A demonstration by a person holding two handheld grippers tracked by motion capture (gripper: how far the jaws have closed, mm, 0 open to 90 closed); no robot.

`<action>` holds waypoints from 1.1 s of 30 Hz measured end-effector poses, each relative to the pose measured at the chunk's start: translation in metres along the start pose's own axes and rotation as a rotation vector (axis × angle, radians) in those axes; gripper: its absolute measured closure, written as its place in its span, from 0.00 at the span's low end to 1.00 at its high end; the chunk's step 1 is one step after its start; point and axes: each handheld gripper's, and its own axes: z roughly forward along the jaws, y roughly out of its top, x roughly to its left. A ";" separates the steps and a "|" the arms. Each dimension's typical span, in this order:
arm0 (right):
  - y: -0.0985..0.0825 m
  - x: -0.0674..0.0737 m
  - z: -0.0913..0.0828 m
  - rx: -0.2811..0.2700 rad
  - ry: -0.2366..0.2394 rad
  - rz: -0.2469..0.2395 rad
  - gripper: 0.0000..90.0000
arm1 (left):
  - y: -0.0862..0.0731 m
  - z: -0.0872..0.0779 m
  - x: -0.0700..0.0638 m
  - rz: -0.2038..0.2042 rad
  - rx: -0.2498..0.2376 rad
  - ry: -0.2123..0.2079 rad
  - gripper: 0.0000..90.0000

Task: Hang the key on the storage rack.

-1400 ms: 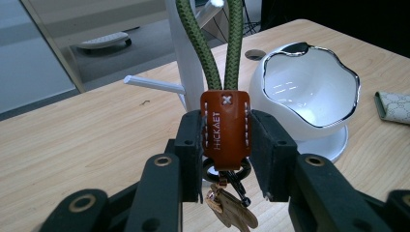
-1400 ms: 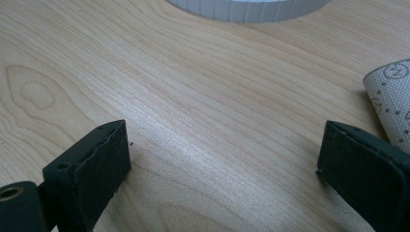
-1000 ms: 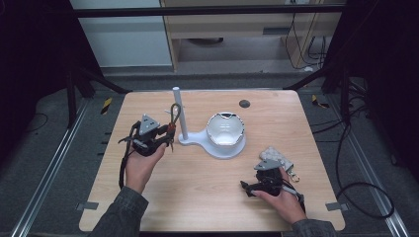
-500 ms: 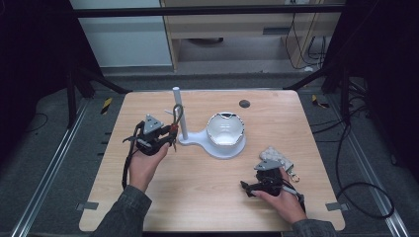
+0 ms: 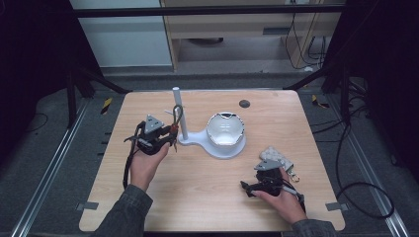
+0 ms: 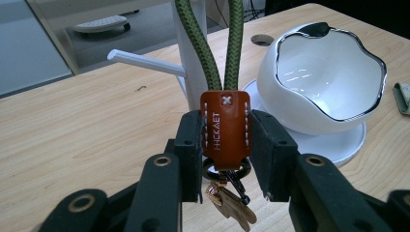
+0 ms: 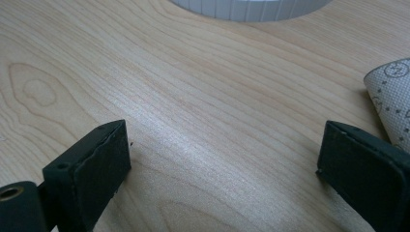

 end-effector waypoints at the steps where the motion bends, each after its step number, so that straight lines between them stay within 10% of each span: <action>1: 0.000 0.000 0.000 0.000 0.000 0.000 0.05 | 0.000 0.000 0.000 0.000 0.001 0.000 0.73; 33: 0.000 0.000 -0.001 0.003 0.002 0.004 0.05 | -0.001 0.018 0.000 -0.029 0.008 -0.001 0.73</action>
